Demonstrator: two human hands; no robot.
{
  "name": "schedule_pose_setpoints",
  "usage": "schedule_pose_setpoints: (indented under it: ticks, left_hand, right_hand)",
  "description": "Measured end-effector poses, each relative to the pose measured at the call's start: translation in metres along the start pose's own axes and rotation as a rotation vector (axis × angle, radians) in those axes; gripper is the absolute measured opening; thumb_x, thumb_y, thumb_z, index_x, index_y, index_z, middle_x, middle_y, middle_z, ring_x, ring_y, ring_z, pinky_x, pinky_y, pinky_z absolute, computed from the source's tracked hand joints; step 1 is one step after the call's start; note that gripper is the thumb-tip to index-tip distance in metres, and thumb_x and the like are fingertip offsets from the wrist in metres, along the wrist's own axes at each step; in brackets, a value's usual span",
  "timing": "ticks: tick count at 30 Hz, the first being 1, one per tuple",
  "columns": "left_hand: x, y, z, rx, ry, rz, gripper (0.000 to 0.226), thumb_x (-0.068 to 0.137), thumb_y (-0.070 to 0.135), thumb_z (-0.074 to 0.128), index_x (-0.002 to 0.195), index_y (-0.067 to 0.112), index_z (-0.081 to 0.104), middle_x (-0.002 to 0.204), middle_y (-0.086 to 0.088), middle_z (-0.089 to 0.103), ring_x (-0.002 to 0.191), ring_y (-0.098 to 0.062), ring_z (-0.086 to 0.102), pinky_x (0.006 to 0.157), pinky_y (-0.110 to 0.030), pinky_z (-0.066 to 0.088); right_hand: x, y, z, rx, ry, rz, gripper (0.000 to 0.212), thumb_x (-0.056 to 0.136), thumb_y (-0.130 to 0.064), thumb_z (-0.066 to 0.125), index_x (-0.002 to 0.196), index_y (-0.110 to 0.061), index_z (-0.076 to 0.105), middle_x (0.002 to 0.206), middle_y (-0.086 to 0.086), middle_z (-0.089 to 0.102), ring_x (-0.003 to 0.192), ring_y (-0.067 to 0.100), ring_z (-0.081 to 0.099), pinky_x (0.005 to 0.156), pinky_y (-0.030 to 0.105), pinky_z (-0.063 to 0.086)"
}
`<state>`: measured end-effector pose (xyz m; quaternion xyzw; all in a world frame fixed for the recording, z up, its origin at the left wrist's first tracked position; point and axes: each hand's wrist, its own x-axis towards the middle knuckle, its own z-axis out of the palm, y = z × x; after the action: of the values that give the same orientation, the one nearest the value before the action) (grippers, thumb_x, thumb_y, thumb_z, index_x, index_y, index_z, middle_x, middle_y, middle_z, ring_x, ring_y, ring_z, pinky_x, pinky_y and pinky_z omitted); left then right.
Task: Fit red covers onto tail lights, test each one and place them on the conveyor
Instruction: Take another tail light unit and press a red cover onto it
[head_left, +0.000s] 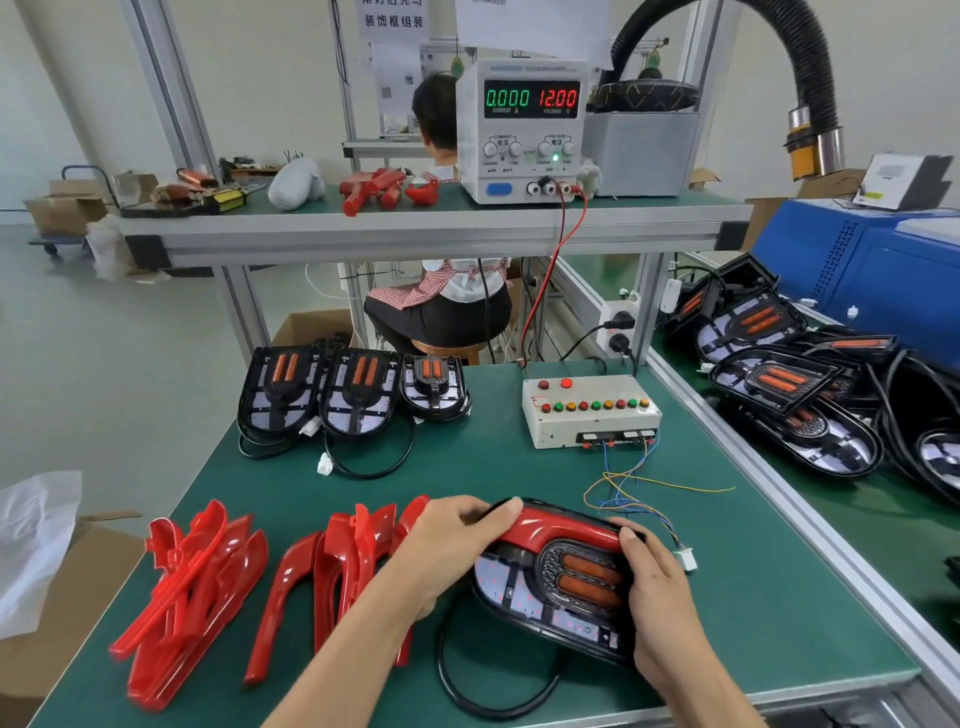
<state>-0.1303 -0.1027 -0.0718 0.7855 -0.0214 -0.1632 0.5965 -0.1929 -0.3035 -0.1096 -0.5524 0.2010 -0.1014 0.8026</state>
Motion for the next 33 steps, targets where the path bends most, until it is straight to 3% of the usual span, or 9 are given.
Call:
schedule_pose_setpoints:
  ticks: [4, 8, 10, 17, 24, 27, 29, 31, 33]
  left_hand:
    - [-0.007, -0.004, 0.011, -0.233, 0.004, -0.133, 0.042, 0.089, 0.053, 0.072, 0.097, 0.012, 0.074, 0.095, -0.009, 0.08, 0.09, -0.023, 0.077, 0.084, -0.042, 0.063]
    - [-0.007, -0.004, 0.016, -0.472, 0.06, -0.188, 0.037, 0.094, 0.034, 0.071, 0.117, 0.005, 0.069, 0.105, -0.013, 0.078, 0.095, -0.03, 0.076, 0.087, -0.041, 0.06]
    - [-0.006, -0.001, 0.019, -0.54, 0.113, -0.23, 0.049, 0.092, 0.029, 0.074, 0.131, 0.002, 0.06, 0.115, -0.017, 0.075, 0.107, -0.033, 0.071, 0.101, -0.047, 0.053]
    - [0.003, -0.003, 0.024, -0.576, 0.144, -0.228, 0.068, 0.088, 0.028, 0.078, 0.143, -0.001, 0.05, 0.13, -0.021, 0.067, 0.124, -0.041, 0.061, 0.112, -0.059, 0.042]
    - [0.004, -0.004, 0.019, -0.574, 0.149, -0.219, 0.061, 0.089, 0.028, 0.077, 0.138, 0.0, 0.055, 0.123, -0.019, 0.071, 0.119, -0.04, 0.064, 0.11, -0.058, 0.044]
    - [0.005, -0.002, 0.01, -0.552, 0.139, -0.197, 0.053, 0.088, 0.027, 0.078, 0.131, 0.0, 0.061, 0.122, -0.018, 0.071, 0.119, -0.039, 0.064, 0.111, -0.056, 0.044]
    - [0.003, 0.004, 0.007, -0.513, 0.116, -0.176, 0.031, 0.089, 0.026, 0.077, 0.111, 0.006, 0.067, 0.114, -0.013, 0.075, 0.114, -0.035, 0.067, 0.111, -0.055, 0.044]
    - [0.001, 0.01, 0.006, -0.476, 0.109, -0.167, 0.02, 0.088, 0.024, 0.078, 0.097, 0.013, 0.065, 0.109, -0.008, 0.076, 0.11, -0.028, 0.069, 0.109, -0.051, 0.046]
    - [-0.001, 0.014, 0.01, -0.452, 0.062, -0.136, 0.014, 0.089, 0.021, 0.077, 0.092, 0.01, 0.07, 0.098, -0.01, 0.078, 0.093, -0.026, 0.075, 0.092, -0.042, 0.058]
  right_hand:
    - [-0.004, 0.003, 0.005, 0.104, 0.059, 0.041, 0.018, 0.104, -0.018, 0.051, 0.103, -0.016, 0.069, 0.092, 0.016, 0.077, 0.079, 0.033, 0.076, 0.059, 0.043, 0.061]
    - [-0.015, 0.011, 0.013, 0.171, 0.075, 0.03, 0.019, 0.105, -0.018, 0.048, 0.107, -0.015, 0.066, 0.092, 0.016, 0.077, 0.076, 0.03, 0.076, 0.057, 0.039, 0.06]
    - [-0.02, 0.014, 0.016, 0.208, 0.088, 0.02, 0.02, 0.106, -0.018, 0.046, 0.108, -0.014, 0.065, 0.091, 0.017, 0.077, 0.075, 0.03, 0.076, 0.055, 0.038, 0.06]
    - [-0.021, 0.019, 0.016, 0.218, 0.146, 0.026, 0.019, 0.106, -0.02, 0.047, 0.106, -0.018, 0.066, 0.093, 0.017, 0.076, 0.077, 0.032, 0.076, 0.058, 0.04, 0.06]
    - [-0.02, 0.018, 0.014, 0.203, 0.085, 0.063, 0.018, 0.104, -0.015, 0.048, 0.102, -0.015, 0.066, 0.088, 0.016, 0.077, 0.073, 0.03, 0.076, 0.056, 0.038, 0.06]
    - [-0.016, 0.007, 0.002, 0.003, -0.061, 0.063, 0.027, 0.1, -0.008, 0.051, 0.087, -0.02, 0.072, 0.086, 0.013, 0.075, 0.07, 0.021, 0.071, 0.063, 0.034, 0.056]
    - [-0.01, -0.004, -0.008, -0.305, -0.155, -0.037, 0.026, 0.098, -0.012, 0.06, 0.083, -0.027, 0.074, 0.087, 0.003, 0.076, 0.073, 0.012, 0.07, 0.068, 0.024, 0.051]
    - [-0.003, -0.019, -0.009, -0.622, -0.249, -0.171, 0.014, 0.096, -0.028, 0.066, 0.089, -0.036, 0.074, 0.09, -0.01, 0.077, 0.082, 0.003, 0.071, 0.071, 0.014, 0.049]
    - [0.006, -0.036, 0.003, -0.849, -0.338, -0.289, 0.015, 0.096, -0.048, 0.062, 0.09, -0.039, 0.073, 0.09, -0.02, 0.074, 0.085, -0.004, 0.068, 0.076, 0.017, 0.049]
